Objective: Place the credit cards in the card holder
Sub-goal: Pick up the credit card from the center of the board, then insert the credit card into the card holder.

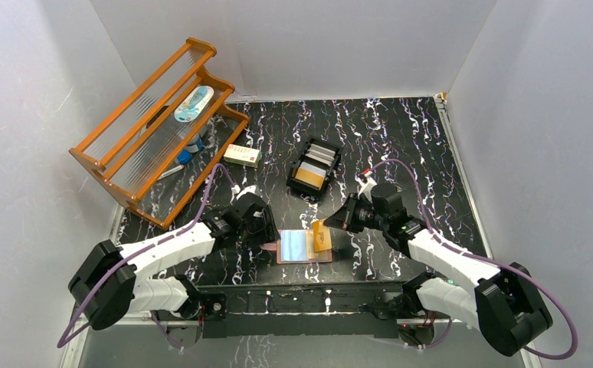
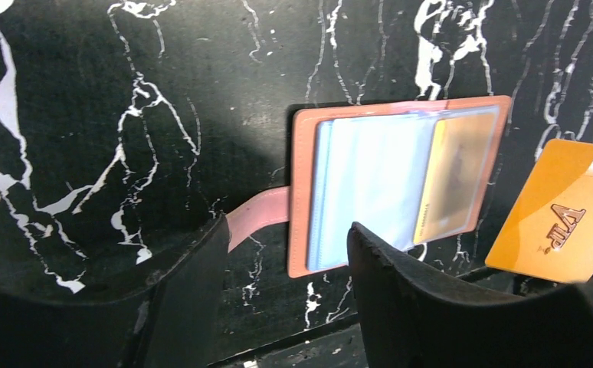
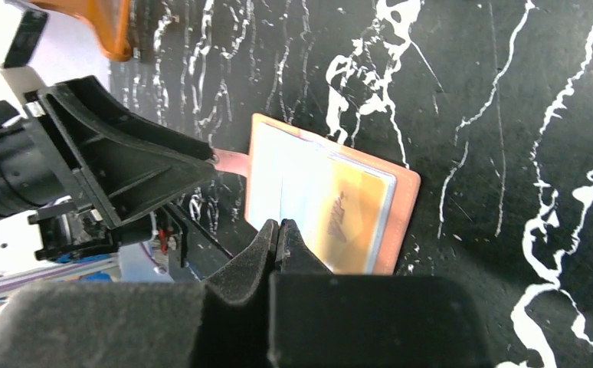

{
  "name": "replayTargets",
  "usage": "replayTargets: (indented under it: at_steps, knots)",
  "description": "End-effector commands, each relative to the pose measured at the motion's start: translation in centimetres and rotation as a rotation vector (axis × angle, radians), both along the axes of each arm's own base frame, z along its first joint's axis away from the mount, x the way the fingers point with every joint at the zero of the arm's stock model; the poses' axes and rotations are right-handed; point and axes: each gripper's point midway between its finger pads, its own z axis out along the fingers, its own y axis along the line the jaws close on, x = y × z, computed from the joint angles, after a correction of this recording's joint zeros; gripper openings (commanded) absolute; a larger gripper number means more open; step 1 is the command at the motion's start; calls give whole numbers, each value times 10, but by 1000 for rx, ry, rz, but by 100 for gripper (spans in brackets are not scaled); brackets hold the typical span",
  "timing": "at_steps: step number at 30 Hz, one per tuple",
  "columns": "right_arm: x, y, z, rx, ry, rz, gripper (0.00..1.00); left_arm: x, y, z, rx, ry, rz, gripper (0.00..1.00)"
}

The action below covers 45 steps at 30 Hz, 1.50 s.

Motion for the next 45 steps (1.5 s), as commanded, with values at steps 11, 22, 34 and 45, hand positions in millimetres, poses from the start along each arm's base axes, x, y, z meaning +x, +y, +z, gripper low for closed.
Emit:
replayTargets:
  at_steps: [11, 22, 34, 45]
  knots:
    - [11, 28, 9, -266, -69, -39, 0, 2, -1, -11, 23, 2, -28, 62]
    - [13, 51, -5, -380, -55, -8, 0, -1, 9, -20, 78, 28, -10, 37]
    - [13, 36, -18, -548, -49, -6, 0, -3, 17, -23, 119, 37, 6, 2]
    - [7, 48, -7, -463, -24, 1, 0, 4, -4, 9, 9, 17, 5, 14]
